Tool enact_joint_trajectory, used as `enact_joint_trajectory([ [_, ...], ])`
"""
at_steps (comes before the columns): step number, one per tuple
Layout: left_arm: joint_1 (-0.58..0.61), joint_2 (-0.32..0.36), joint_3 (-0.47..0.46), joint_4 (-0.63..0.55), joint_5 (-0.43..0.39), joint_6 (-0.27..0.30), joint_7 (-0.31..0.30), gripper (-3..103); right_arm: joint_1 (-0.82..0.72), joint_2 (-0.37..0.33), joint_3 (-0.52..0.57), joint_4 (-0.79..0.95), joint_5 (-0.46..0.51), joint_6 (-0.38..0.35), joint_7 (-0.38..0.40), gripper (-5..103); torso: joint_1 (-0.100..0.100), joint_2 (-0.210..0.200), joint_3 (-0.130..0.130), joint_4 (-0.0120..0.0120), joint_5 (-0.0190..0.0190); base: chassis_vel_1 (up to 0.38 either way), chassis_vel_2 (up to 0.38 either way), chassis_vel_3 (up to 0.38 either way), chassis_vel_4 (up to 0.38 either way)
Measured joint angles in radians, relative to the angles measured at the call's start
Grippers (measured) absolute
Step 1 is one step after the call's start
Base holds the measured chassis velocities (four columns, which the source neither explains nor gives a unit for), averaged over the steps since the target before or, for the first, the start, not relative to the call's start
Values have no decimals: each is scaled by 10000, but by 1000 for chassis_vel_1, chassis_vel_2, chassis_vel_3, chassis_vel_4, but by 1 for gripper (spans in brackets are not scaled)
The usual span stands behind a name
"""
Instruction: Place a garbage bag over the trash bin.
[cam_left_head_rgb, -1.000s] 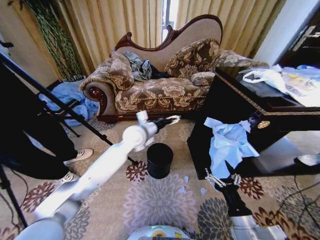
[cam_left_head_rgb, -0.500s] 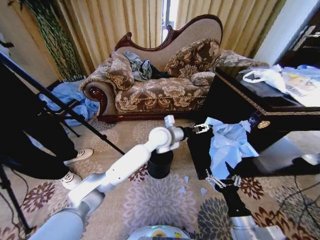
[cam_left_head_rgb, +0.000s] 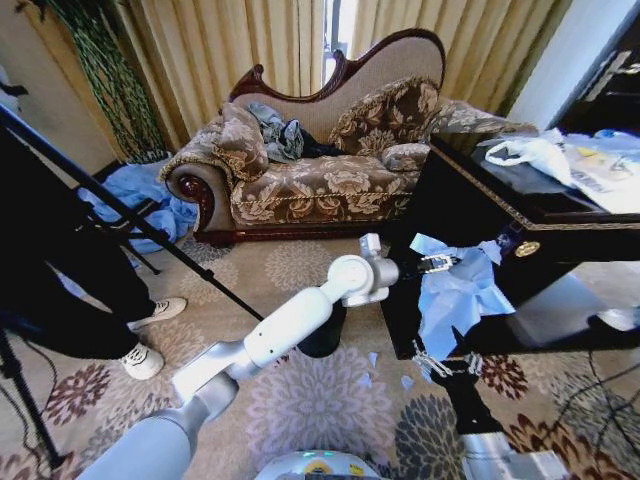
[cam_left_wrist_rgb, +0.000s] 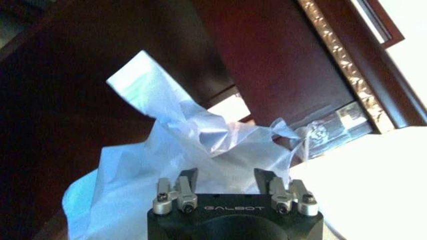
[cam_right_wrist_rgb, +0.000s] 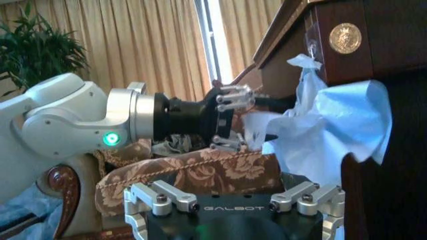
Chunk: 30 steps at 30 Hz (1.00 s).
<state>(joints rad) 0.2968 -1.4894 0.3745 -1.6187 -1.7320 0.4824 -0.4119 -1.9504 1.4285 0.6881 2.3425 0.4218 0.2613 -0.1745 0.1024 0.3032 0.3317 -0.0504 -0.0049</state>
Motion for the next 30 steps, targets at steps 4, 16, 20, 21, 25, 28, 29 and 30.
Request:
enact_joint_trajectory([
  [4, 113, 76, 7, -12, 5, 5, -49, 48, 0, -17, 12, -52, 39, 24, 0, 100, 0, 0, 0, 1, 0, 0, 0, 0, 0],
  [16, 81, 110, -68, 650, -38, 91, 296, 6, 28, -56, 70, -133, 134, 66, 20, 100, 0, 0, 0, 1, 0, 0, 0, 0, 0],
  [20, 161, 154, -94, 698, -42, 92, 342, 0, -19, -29, 107, -173, 150, 134, 19, 100, 0, 0, 0, -1, 0, 0, 0, 0, 0],
  [21, 251, 200, -102, 655, -44, 87, 343, 0, -34, -25, 109, -171, 156, 140, 19, 100, 0, 0, 0, -1, -1, 0, 0, 0, 0],
  [25, 519, 371, -210, 398, -54, 62, 326, 0, -19, -19, 83, -152, 162, 140, 23, 100, 0, 0, 0, -1, -1, 0, 0, 0, 0],
  [28, 805, 645, -348, 134, -59, 44, 303, 0, 2, -24, 60, -143, 161, 140, 28, 100, 0, 0, 0, 0, -1, 0, 0, 0, 0],
  [29, 869, 714, -381, 71, -64, 41, 303, 0, 3, -27, 59, -138, 161, 139, 27, 100, 0, 0, 0, 0, -1, 0, 0, 0, 0],
  [30, 1081, 954, -518, -124, -90, 38, 297, 0, 11, -31, 67, -129, 183, 138, 28, 100, 0, 0, 0, 1, -2, 0, 0, 0, 0],
])
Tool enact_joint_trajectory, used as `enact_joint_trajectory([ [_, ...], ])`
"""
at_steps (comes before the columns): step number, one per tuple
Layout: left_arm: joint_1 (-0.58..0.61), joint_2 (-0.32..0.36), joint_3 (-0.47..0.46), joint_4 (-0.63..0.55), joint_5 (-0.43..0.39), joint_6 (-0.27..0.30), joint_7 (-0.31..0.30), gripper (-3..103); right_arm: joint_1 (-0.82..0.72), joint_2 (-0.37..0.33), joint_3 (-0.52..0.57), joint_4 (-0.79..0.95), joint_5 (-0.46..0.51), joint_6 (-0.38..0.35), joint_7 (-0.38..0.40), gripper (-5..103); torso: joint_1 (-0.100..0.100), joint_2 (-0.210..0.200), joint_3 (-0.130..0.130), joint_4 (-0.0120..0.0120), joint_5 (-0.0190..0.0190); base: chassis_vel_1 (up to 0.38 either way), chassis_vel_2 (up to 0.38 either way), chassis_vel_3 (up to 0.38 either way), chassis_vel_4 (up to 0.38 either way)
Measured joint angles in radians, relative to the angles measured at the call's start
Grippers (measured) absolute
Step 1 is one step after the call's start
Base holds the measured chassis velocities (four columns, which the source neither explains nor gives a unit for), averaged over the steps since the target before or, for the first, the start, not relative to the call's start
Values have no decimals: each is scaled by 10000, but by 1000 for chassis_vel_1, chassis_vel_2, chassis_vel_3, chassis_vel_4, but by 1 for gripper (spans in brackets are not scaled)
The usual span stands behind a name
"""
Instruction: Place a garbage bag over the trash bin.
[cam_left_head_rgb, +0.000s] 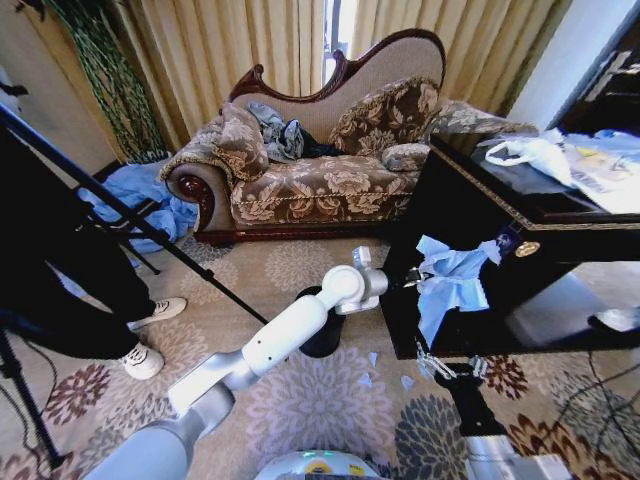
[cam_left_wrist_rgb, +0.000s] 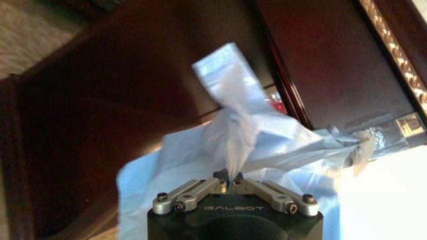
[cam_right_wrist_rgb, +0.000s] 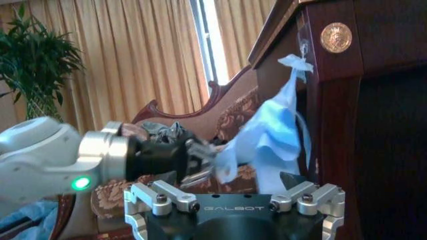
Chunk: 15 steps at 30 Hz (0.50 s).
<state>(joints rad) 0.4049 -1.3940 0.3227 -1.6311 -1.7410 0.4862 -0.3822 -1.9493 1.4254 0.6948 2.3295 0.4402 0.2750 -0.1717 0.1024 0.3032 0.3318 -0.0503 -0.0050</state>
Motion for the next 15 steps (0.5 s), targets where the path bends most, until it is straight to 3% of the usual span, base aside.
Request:
enact_joint_trajectory([
  [7, 561, 480, -521, -480, -9, -3, -37, 0, 37, -89, 47, 13, 62, -33, 54, 100, 0, 0, 0, 0, 0, 0, 0, 0, 0],
  [10, 1433, 1069, -1441, -1211, 9, -10, -46, 0, 333, -519, 233, 335, 315, -366, 375, 100, 0, 0, 0, -1, -2, 0, 0, 0, 0],
  [15, 2121, 1544, -1984, -1641, 17, -7, -48, 0, 331, -620, 252, 433, 348, -407, 401, 100, 0, 0, 0, -2, 0, 0, 0, 0, 0],
])
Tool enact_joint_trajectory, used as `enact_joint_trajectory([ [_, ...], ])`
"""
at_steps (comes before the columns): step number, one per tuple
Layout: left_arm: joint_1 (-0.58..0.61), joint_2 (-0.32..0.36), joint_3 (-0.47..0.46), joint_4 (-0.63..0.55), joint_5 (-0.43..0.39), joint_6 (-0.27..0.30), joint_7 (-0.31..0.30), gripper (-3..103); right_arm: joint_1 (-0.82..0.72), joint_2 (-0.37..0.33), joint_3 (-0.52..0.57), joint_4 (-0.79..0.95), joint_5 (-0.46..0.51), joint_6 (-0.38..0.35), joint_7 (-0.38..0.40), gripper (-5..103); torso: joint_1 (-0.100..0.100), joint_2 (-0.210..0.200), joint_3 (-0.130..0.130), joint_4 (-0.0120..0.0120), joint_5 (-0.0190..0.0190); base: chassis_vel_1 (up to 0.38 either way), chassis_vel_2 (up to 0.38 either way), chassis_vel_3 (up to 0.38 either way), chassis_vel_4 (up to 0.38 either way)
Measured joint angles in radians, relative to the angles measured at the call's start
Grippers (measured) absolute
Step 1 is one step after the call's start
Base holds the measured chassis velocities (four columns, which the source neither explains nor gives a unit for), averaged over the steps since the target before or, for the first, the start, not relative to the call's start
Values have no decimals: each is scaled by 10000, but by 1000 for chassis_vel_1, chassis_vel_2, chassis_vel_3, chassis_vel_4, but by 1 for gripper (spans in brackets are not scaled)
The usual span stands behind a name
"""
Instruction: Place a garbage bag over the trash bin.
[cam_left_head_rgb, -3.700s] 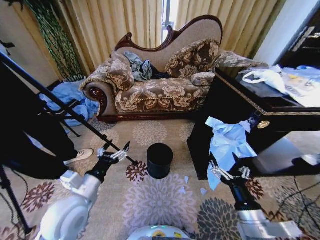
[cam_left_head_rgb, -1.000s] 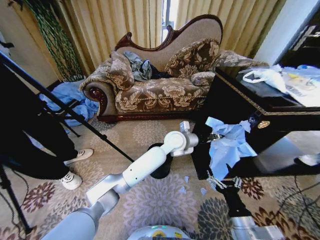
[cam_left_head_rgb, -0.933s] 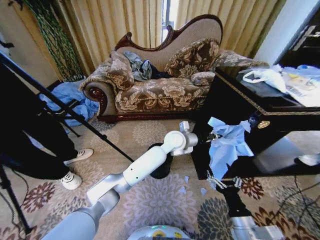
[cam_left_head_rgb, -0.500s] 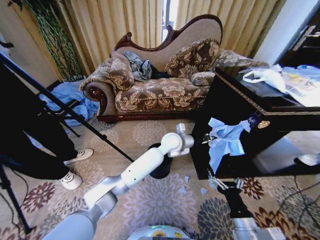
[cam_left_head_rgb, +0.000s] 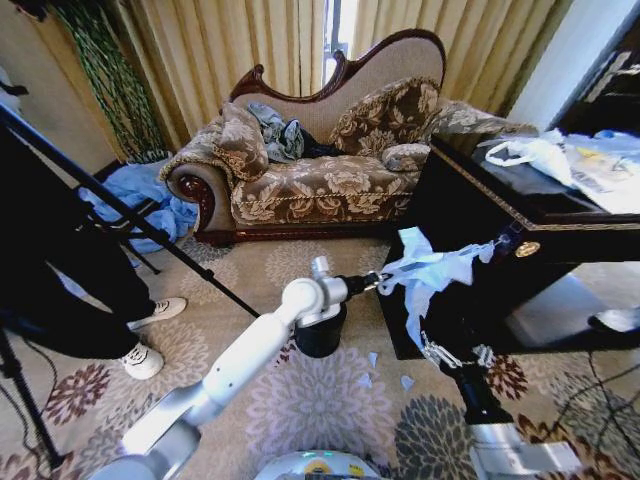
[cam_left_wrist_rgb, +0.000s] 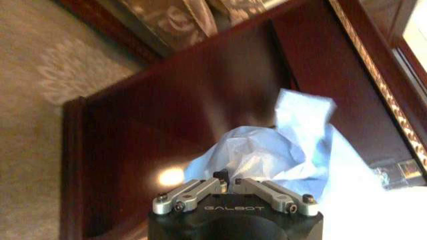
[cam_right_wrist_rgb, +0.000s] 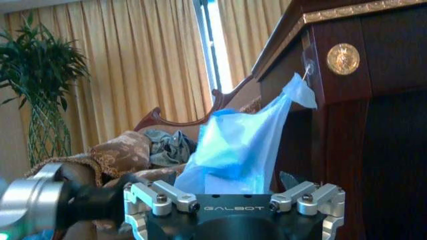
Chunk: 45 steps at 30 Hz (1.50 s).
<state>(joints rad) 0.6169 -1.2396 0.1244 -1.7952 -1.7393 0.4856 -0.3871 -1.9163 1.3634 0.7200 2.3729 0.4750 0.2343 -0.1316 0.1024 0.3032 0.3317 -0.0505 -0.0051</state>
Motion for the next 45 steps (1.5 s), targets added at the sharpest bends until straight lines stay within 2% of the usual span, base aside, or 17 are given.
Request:
enact_joint_trajectory([
  [4, 1046, 751, -709, -656, 13, 12, 56, 0, 30, -107, 7, 102, 56, -91, 33, 100, 0, 0, 0, 2, -3, 0, 0, 0, 0],
  [9, 1937, 1247, -1358, -1082, 55, 19, 127, 0, 122, -231, -31, 122, 67, -182, 60, 100, 0, 0, 0, 1, -1, 0, 0, 0, 0],
  [15, 3145, 2150, -2460, -1613, 123, -10, 363, 0, 116, -283, -99, 151, 68, -217, 64, 100, 0, 0, -1, 3, 1, 0, 0, 0, 0],
  [20, 3654, 2533, -3154, -1970, 81, -55, 413, 0, 151, -264, -217, 130, 39, -218, 31, 100, 0, 0, 0, 1, 4, 0, 0, 0, 0],
  [25, 3774, 2855, -3427, -2308, -144, -55, 396, 0, 156, -277, -285, 124, 31, -231, -16, 100, 0, 0, 0, 2, 2, 0, 0, 0, 0],
  [29, 3303, 3124, -3147, -2615, -780, -56, -172, 0, 230, -331, -483, -100, -9, -221, -167, 100, 0, 0, 0, 1, 1, 0, 0, 0, 0],
  [34, 2491, 3314, -2650, -2427, -1142, -55, -724, 0, 288, -228, -754, -657, -107, -46, -435, 100, 0, 0, 0, 1, 2, 0, 0, 0, 0],
  [37, 1262, 3432, -1774, -1841, -1280, -35, -993, 0, 404, -107, -1091, -1544, -265, 351, -751, 100, 0, 0, 1, 0, 1, 0, 0, 0, 0],
  [38, 1262, 3432, -1774, -1841, -1280, -35, -993, 0, 404, -107, -1091, -1544, -265, 351, -751, 100, 0, 0, 1, 0, 1, 0, 0, 0, 0],
  [41, -74, 3241, -997, -1064, -1457, -37, -1251, 0, 610, -25, -1465, -2187, -416, 634, -928, 100, 0, 0, 1, -1, 4, 0, 0, 0, 0],
  [45, -860, 2953, -672, -564, -1611, -36, -1475, 0, 842, 18, -1818, -2424, -589, 709, -947, 103, 1, 0, 2, 0, 3, 0, 0, 0, 0],
])
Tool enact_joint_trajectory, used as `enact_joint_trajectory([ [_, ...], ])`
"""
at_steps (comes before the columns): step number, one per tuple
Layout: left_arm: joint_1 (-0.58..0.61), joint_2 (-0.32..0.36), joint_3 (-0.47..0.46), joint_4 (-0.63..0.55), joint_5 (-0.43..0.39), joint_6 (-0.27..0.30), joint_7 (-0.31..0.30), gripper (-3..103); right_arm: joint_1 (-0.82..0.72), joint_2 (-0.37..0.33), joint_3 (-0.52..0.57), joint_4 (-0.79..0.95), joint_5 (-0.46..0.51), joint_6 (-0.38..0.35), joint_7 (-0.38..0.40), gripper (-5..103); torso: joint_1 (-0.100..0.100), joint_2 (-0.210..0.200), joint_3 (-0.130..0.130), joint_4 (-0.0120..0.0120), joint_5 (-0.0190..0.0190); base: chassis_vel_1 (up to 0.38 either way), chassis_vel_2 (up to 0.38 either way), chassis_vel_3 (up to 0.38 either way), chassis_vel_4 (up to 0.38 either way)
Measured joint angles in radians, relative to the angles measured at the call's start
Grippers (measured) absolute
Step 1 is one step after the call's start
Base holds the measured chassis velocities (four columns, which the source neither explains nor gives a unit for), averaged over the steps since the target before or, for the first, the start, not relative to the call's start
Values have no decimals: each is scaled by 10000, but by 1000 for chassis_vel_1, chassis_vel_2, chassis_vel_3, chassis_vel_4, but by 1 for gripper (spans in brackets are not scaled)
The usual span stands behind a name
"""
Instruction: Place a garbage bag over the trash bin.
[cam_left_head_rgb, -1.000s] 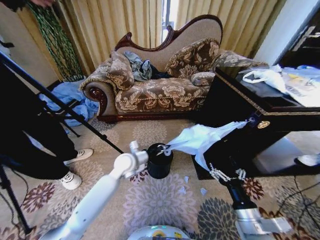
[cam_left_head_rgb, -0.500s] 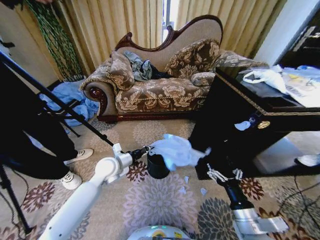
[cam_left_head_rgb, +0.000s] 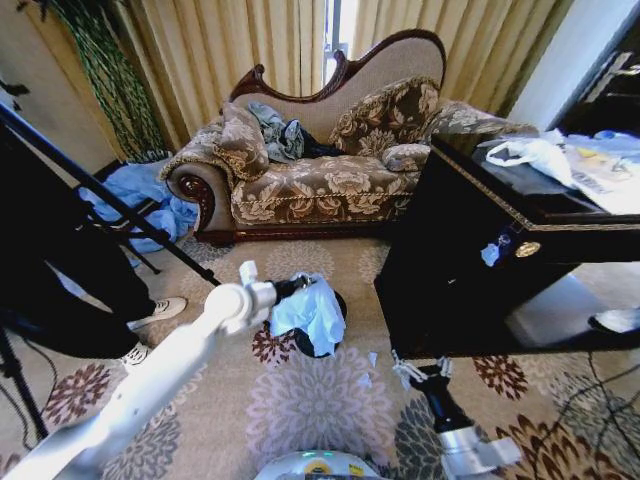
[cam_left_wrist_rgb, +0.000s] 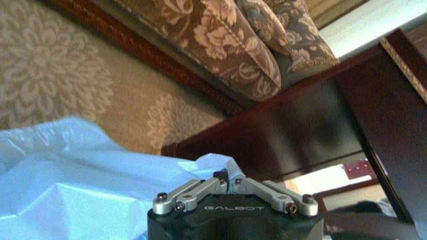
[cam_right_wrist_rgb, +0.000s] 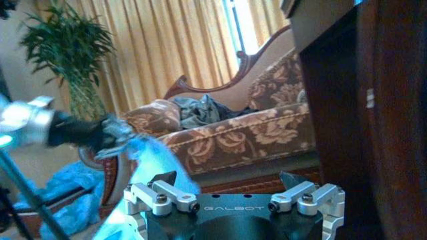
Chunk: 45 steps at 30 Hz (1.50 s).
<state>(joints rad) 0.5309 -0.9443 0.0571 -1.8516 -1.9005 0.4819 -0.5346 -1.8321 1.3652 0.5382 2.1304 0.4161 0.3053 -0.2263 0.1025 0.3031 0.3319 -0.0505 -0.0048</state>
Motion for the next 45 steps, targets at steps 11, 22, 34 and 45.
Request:
enact_joint_trajectory([
  [11, -1725, -263, 501, 549, -505, -17, -401, 0, 1356, 79, -1734, -482, -666, -36, 58, 92, 1, -2, 0, 2, -4, 0, 0, 0, 0],
  [22, -2910, -264, 1046, 934, -921, -22, -691, 0, 3327, 125, -3439, -1777, -831, -198, -9, 48, 0, -2, -1, 2, -3, 0, 0, 0, 0],
  [34, -3421, 157, 1902, 177, -1296, 118, -932, 0, 5538, 257, -3866, -3310, -918, -289, 403, 5, 0, -2, -1, 2, -1, 0, 0, 0, 0],
  [45, -2557, 1065, 1708, -796, -796, 603, -199, 0, 5666, -546, -3723, -3106, -826, -389, 467, 0, -2, -1, -2, 1, 0, 0, 0, 0, 0],
])
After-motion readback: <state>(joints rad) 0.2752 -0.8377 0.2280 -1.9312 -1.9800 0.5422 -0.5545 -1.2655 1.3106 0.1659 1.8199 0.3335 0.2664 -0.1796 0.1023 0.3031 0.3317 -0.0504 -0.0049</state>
